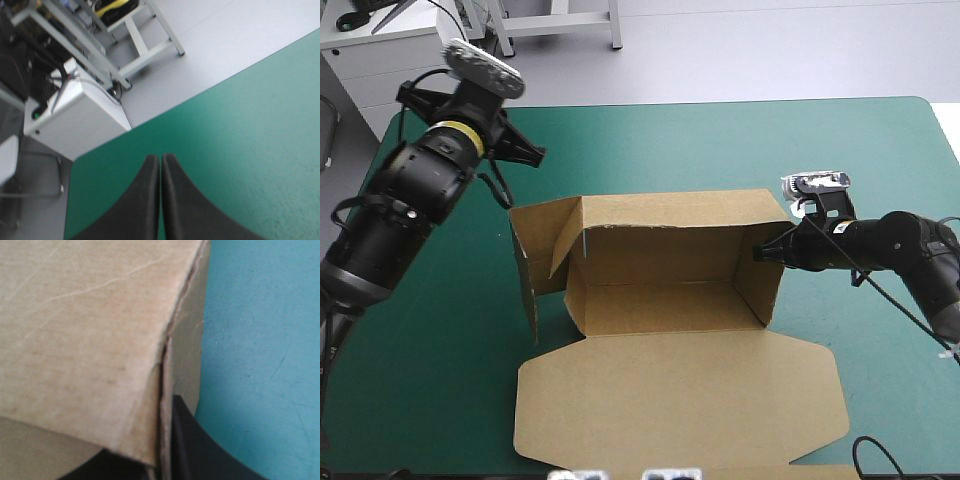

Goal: Fold the box

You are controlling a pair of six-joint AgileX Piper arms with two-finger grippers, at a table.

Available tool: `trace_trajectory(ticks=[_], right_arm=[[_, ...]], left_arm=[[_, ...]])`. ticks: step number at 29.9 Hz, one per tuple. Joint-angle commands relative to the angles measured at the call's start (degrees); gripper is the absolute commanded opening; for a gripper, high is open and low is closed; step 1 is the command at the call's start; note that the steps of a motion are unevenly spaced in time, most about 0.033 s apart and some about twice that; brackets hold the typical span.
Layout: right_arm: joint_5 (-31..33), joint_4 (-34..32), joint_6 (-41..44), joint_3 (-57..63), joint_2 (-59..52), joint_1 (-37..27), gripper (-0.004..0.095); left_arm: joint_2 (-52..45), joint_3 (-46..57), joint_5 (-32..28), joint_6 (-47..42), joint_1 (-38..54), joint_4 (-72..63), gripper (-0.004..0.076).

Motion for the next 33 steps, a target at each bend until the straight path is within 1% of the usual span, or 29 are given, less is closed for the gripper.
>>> trace_trajectory(ticks=[1,5,7,10,12,15,19,22,25,28,31,33], right_arm=[[4.81,0.72,3.58,-5.46,-1.55,0.0,0.0003],[11.56,-3.48,7.92,-10.71,0.15,0.0,0.0003],[14.55,-3.33,7.92,-13.01,1.98,0.0,0.0003],[15.34,-2.3,7.92,-14.62,4.78,0.6,0.0003],[14.25,-2.7,7.77,-14.87,6.3,1.59,0.0003],[13.13,-3.76,7.77,-14.87,8.81,2.35,0.0003],[9.85,-3.64,12.2,-15.0,12.23,2.84,0.0021],[7.31,-4.02,12.32,-15.11,14.33,2.84,0.0095],[3.98,-4.12,11.92,-15.11,15.8,2.84,0.0232],[-1.07,-4.12,10.33,-15.11,17.09,2.84,0.0356],[-4.72,-4.12,7.2,-15.23,17.2,2.84,0.0389],[-4.92,-4.61,6.34,-16.49,17.1,2.84,0.0389]], left_arm=[[-2.09,-1.94,-2.22,2.98,8.49,-11.3,-0.0004],[-2.09,-1.94,-1.8,9.36,15.76,-22.49,-0.0004],[-2.09,-1.42,-1.59,9.61,18.68,-23.98,-0.0004],[-2.09,0.46,0.56,9.61,22.37,-24.12,-0.0004],[-2.09,2.43,1.77,9.61,24.38,-24.65,-0.0004],[-2.09,5.89,2.39,11.95,27.02,-29.35,-0.0004],[-2.09,10.51,2.52,11.95,27.93,-30.71,-0.0004],[-2.09,13.34,2.52,13.59,27.93,-30.71,-0.0004],[-2.09,15.06,2.52,13.85,27.93,-30.82,-0.0006],[-2.09,15.82,2.07,13.85,27.93,-30.82,-0.0006],[-2.09,15.82,2.19,13.85,27.93,-30.57,-0.0006],[-2.09,15.82,2.19,13.85,27.93,-30.57,-0.0006]])
